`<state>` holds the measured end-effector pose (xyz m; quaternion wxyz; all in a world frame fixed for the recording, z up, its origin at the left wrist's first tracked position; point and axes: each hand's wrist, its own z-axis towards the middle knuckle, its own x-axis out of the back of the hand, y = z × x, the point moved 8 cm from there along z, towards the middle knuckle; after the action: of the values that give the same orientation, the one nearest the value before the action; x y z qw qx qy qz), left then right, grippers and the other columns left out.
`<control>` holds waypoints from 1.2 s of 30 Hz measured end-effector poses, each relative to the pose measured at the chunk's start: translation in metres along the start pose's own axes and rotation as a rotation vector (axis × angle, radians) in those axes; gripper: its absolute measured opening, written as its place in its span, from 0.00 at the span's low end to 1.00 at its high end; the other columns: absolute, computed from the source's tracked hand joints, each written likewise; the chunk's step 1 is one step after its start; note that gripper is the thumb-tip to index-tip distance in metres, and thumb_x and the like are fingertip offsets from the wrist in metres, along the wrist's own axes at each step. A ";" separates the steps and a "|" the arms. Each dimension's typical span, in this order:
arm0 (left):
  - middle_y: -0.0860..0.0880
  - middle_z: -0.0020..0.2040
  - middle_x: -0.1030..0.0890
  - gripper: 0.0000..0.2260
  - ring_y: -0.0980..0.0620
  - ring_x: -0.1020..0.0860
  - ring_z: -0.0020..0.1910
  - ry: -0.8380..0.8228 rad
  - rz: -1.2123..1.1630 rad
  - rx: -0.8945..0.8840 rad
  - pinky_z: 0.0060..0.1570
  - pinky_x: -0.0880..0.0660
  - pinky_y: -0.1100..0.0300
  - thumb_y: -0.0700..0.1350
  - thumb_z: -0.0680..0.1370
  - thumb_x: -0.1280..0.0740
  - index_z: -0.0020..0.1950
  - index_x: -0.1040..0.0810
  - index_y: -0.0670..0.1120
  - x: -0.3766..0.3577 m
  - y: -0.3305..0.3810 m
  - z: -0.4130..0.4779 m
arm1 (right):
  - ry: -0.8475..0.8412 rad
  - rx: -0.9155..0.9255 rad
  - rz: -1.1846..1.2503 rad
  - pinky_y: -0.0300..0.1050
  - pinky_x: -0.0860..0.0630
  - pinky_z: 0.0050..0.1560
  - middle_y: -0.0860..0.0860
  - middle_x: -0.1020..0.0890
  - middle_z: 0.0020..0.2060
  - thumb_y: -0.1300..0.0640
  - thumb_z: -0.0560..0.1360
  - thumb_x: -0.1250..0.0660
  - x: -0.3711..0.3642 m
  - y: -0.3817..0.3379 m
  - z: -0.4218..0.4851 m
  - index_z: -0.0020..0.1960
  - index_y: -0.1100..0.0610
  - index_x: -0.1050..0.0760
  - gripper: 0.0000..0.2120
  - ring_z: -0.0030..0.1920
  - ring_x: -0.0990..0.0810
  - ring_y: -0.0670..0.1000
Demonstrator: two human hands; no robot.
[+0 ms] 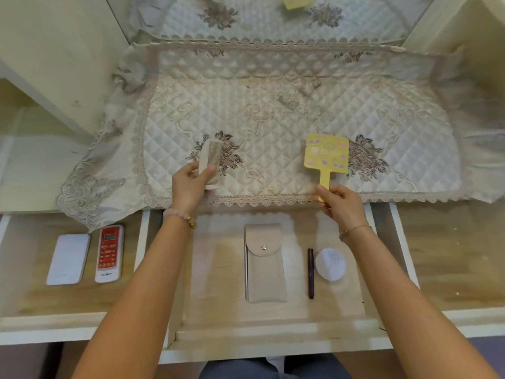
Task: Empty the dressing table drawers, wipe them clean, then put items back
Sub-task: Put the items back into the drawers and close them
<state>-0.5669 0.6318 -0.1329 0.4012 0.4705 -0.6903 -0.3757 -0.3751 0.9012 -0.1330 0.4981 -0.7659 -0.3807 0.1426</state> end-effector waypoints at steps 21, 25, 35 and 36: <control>0.47 0.50 0.18 0.11 0.53 0.20 0.44 -0.312 -0.284 0.126 0.44 0.22 0.61 0.37 0.78 0.38 0.59 0.26 0.46 -0.233 -0.004 -0.172 | 0.047 -0.011 0.084 0.30 0.30 0.29 0.51 0.20 0.34 0.58 0.75 0.34 0.227 0.039 -0.005 0.45 0.58 0.24 0.03 0.26 0.28 0.40; 0.44 0.50 0.19 0.09 0.49 0.21 0.48 -0.289 -0.285 0.162 0.43 0.21 0.62 0.37 0.78 0.37 0.55 0.26 0.49 -0.303 -0.022 -0.211 | -0.010 -0.032 0.026 0.30 0.31 0.28 0.52 0.21 0.34 0.59 0.76 0.34 0.290 0.053 0.004 0.49 0.62 0.25 0.06 0.30 0.28 0.43; 0.42 0.50 0.18 0.13 0.48 0.18 0.47 -0.289 -0.281 0.265 0.39 0.20 0.61 0.34 0.77 0.36 0.62 0.27 0.40 -0.416 -0.061 -0.273 | -0.092 -0.111 -0.040 0.30 0.30 0.30 0.51 0.21 0.35 0.57 0.76 0.34 0.391 0.097 0.012 0.48 0.61 0.25 0.07 0.31 0.28 0.43; 0.42 0.50 0.18 0.14 0.48 0.18 0.48 -0.295 -0.274 0.276 0.40 0.20 0.61 0.34 0.77 0.36 0.62 0.27 0.39 -0.423 -0.064 -0.275 | -0.095 -0.119 -0.035 0.30 0.30 0.29 0.52 0.21 0.35 0.58 0.76 0.34 0.395 0.102 0.013 0.48 0.62 0.25 0.07 0.30 0.28 0.43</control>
<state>-0.1954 0.9777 -0.1667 0.1735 0.5500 -0.7160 -0.3934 -0.0733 1.1744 -0.1642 0.4355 -0.7798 -0.4250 0.1469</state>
